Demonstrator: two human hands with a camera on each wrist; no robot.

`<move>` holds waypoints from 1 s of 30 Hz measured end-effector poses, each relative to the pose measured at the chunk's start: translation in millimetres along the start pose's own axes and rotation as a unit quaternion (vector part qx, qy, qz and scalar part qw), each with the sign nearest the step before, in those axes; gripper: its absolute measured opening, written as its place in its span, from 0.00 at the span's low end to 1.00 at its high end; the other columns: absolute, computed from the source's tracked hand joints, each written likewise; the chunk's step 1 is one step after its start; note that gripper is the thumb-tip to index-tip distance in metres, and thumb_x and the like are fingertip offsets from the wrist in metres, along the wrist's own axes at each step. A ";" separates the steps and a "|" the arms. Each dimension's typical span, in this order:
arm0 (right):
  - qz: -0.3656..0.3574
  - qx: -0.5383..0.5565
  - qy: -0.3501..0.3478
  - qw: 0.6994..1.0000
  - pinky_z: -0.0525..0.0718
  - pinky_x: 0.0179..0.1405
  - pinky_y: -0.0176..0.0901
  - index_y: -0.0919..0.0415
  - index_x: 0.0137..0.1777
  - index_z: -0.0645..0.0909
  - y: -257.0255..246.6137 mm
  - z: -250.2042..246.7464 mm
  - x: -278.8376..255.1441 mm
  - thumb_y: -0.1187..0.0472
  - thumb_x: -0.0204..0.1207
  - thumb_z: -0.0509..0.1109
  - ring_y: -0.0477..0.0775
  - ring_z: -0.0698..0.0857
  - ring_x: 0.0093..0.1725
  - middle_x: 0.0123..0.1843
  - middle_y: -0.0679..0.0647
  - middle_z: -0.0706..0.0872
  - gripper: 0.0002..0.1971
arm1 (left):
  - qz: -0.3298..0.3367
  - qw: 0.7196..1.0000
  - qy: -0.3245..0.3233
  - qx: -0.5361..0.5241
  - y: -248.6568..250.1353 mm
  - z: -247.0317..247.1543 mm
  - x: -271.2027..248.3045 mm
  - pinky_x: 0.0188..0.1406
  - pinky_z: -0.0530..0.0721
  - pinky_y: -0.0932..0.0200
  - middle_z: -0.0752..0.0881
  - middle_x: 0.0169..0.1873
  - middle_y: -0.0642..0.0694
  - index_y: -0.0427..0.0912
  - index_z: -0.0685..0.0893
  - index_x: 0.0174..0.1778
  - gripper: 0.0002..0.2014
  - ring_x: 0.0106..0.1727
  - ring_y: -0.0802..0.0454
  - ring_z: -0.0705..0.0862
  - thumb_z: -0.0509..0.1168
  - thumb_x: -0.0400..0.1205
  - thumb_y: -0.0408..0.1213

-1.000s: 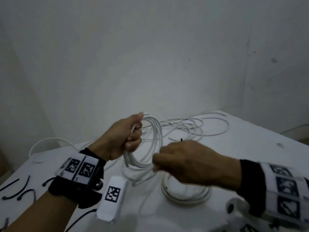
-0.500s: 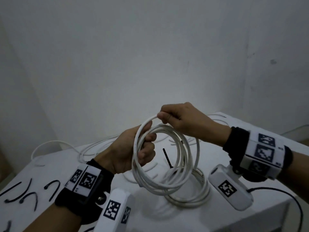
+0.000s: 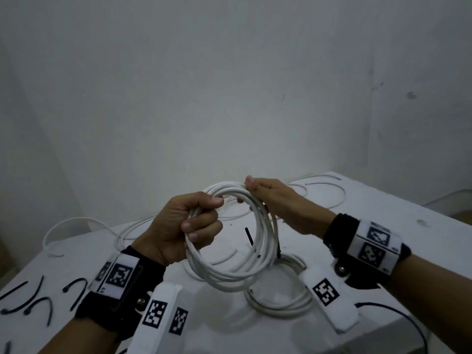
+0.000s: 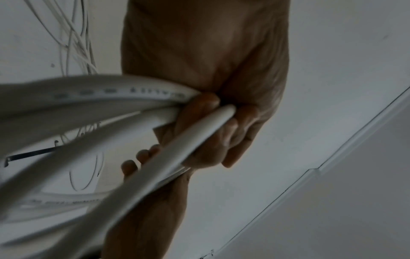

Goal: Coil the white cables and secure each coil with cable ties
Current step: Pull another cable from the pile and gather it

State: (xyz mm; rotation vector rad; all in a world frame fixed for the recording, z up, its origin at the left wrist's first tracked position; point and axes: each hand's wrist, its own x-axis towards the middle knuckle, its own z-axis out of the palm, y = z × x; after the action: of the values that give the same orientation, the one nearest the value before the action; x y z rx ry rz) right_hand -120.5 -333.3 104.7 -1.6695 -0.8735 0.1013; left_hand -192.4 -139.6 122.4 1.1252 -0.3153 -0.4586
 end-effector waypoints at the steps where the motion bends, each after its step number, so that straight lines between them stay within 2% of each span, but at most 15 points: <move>1: 0.004 0.030 -0.001 1.000 0.78 0.33 0.35 0.66 0.45 0.80 2.0 4.2 -1.0 0.47 0.85 0.51 0.45 0.79 0.35 0.34 0.48 0.81 0.25 | -0.001 1.000 -0.005 -0.005 1.2 -1.2 -1.1 0.13 0.56 0.63 0.66 0.08 0.50 0.44 0.66 0.27 0.20 0.13 0.54 0.70 0.75 0.68 0.29; 3: 0.013 0.107 -0.011 0.994 0.83 0.32 0.44 0.68 0.50 0.78 4.8 12.0 -1.8 0.44 0.83 0.51 0.55 0.83 0.36 0.39 0.58 0.83 0.26 | 0.005 1.000 0.008 -0.003 3.2 -4.1 -2.4 0.13 0.54 0.63 0.67 0.07 0.50 0.44 0.67 0.26 0.21 0.12 0.55 0.69 0.76 0.66 0.29; 5: 0.030 0.185 -0.029 0.982 0.84 0.23 0.44 0.67 0.51 0.75 4.9 18.0 -2.4 0.41 0.79 0.54 0.59 0.82 0.27 0.34 0.62 0.81 0.25 | 0.013 1.000 0.016 -0.005 5.3 -5.0 -3.3 0.11 0.55 0.64 0.68 0.07 0.50 0.44 0.66 0.25 0.22 0.11 0.55 0.69 0.78 0.64 0.29; 8: 0.053 0.262 -0.007 0.964 0.76 0.14 0.36 0.64 0.46 0.74 1.8 25.1 1.3 0.43 0.74 0.64 0.49 0.70 0.15 0.23 0.53 0.69 0.21 | 0.028 0.999 0.034 -0.028 6.9 -4.9 -2.7 0.08 0.60 0.65 0.68 0.08 0.50 0.43 0.68 0.26 0.23 0.11 0.55 0.69 0.80 0.61 0.30; 10: 0.072 0.287 0.025 0.955 0.70 0.12 0.33 0.63 0.45 0.74 0.3 27.5 6.0 0.45 0.74 0.67 0.45 0.64 0.14 0.23 0.50 0.64 0.19 | 0.046 0.995 0.077 -0.031 6.8 -3.0 -0.9 0.07 0.64 0.68 0.67 0.09 0.50 0.41 0.72 0.27 0.21 0.12 0.55 0.69 0.83 0.59 0.35; 12: 0.093 0.299 0.066 0.948 0.69 0.12 0.32 0.63 0.45 0.75 -1.6 28.4 11.2 0.47 0.76 0.68 0.45 0.63 0.14 0.23 0.50 0.63 0.17 | 0.083 0.986 0.145 -0.003 4.8 0.3 1.0 0.10 0.69 0.66 0.69 0.12 0.49 0.40 0.75 0.31 0.18 0.16 0.54 0.71 0.79 0.64 0.43; 15: 0.106 0.325 0.133 0.930 0.69 0.13 0.33 0.63 0.46 0.75 -4.2 25.3 16.9 0.48 0.79 0.67 0.44 0.63 0.15 0.23 0.50 0.62 0.16 | 0.159 0.949 0.269 0.038 -9.5 6.8 3.2 0.15 0.73 0.65 0.70 0.16 0.48 0.40 0.76 0.36 0.14 0.19 0.52 0.74 0.68 0.72 0.48; 18: 0.106 0.345 0.162 0.918 0.68 0.14 0.33 0.64 0.47 0.76 -4.9 29.7 17.2 0.48 0.78 0.68 0.44 0.64 0.16 0.23 0.50 0.63 0.17 | 0.244 0.893 0.374 0.057 -29.8 10.8 8.6 0.16 0.71 0.64 0.68 0.15 0.48 0.38 0.78 0.37 0.15 0.17 0.52 0.72 0.68 0.77 0.47; 21: 0.095 0.385 0.160 0.904 0.73 0.15 0.35 0.65 0.50 0.77 -4.6 41.3 12.6 0.49 0.77 0.69 0.45 0.68 0.17 0.23 0.50 0.69 0.17 | 0.282 0.838 0.463 0.057 -36.9 8.9 14.1 0.13 0.66 0.66 0.65 0.12 0.51 0.38 0.79 0.36 0.14 0.14 0.56 0.68 0.66 0.82 0.45; 24: 0.071 0.415 0.164 0.892 0.75 0.16 0.36 0.61 0.48 0.76 -4.4 48.6 8.2 0.50 0.78 0.68 0.46 0.72 0.19 0.26 0.52 0.74 0.13 | 0.293 0.821 0.490 0.014 -39.5 7.2 17.6 0.13 0.66 0.68 0.65 0.11 0.52 0.39 0.80 0.39 0.13 0.13 0.58 0.67 0.66 0.83 0.44; 27: 0.054 0.403 0.206 0.890 0.72 0.13 0.34 0.58 0.51 0.75 0.7 52.7 6.5 0.50 0.80 0.66 0.47 0.69 0.16 0.26 0.52 0.73 0.11 | 0.304 0.818 0.488 -0.006 -43.1 6.4 19.0 0.13 0.66 0.68 0.67 0.13 0.52 0.41 0.76 0.39 0.11 0.13 0.58 0.67 0.68 0.82 0.42; 30: 0.086 0.408 0.227 0.880 0.66 0.13 0.29 0.54 0.51 0.76 6.7 53.5 8.7 0.52 0.79 0.68 0.44 0.63 0.14 0.24 0.50 0.67 0.08 | 0.304 0.831 0.466 -0.005 -44.9 1.4 18.4 0.12 0.68 0.66 0.71 0.18 0.51 0.43 0.75 0.52 0.10 0.14 0.56 0.68 0.69 0.82 0.42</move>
State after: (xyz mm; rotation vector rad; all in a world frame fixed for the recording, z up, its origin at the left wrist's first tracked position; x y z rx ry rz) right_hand -137.9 -285.1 85.7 -0.8988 -0.2440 0.1642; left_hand -185.8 -165.9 82.1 1.0448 0.2047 0.6682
